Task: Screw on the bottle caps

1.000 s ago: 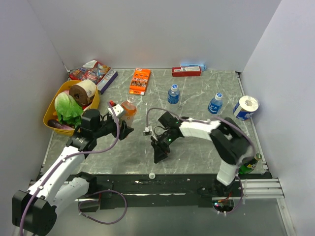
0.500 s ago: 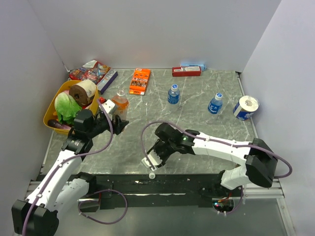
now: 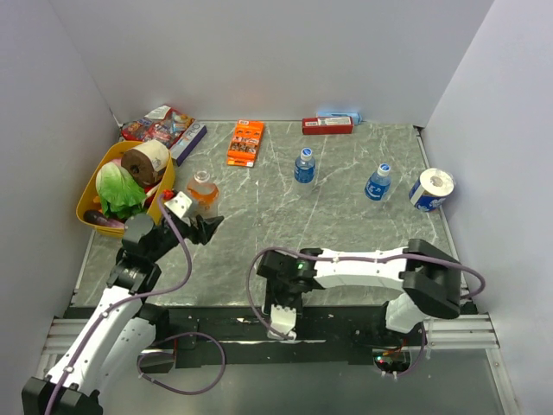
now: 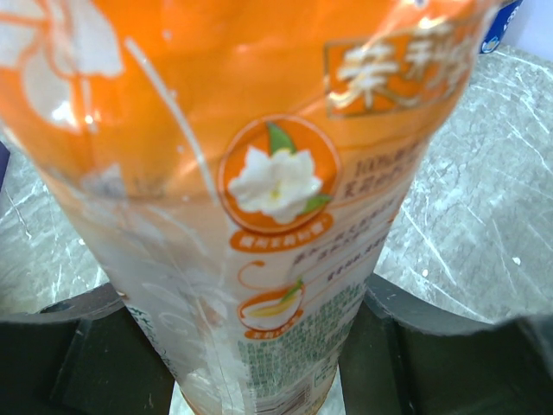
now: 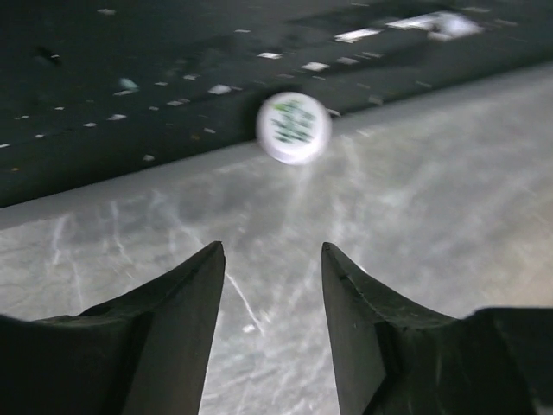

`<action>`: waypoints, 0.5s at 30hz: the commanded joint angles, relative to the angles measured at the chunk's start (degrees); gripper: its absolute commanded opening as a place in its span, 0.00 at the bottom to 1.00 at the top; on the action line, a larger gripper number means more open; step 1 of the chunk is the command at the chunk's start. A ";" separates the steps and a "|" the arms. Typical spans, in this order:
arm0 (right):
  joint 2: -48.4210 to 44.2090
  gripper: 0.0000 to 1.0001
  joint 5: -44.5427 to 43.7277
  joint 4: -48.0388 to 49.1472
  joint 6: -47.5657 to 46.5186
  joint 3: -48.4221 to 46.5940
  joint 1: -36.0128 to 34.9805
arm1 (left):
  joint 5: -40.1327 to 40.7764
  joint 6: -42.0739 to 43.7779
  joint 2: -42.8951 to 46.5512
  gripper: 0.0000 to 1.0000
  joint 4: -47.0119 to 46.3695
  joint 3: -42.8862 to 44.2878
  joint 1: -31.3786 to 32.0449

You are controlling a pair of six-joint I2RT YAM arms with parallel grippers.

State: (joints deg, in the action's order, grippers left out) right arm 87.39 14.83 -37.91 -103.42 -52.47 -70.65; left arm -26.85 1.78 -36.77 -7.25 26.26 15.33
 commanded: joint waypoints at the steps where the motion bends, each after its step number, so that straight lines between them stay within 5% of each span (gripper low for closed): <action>1: 3.56 0.58 -1.47 -3.05 -4.87 -2.73 -2.81 | 0.22 -0.03 3.28 0.58 -4.62 -1.91 -0.39; 15: 7.70 0.64 1.08 -0.32 -1.44 -4.48 -6.78 | 0.05 0.24 7.95 0.59 -4.18 -4.11 -0.57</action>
State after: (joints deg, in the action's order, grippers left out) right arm 93.69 14.33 -38.09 -104.49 -54.39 -76.64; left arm -26.63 2.33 -29.69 -8.08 23.05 15.07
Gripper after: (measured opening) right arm 0.641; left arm 0.633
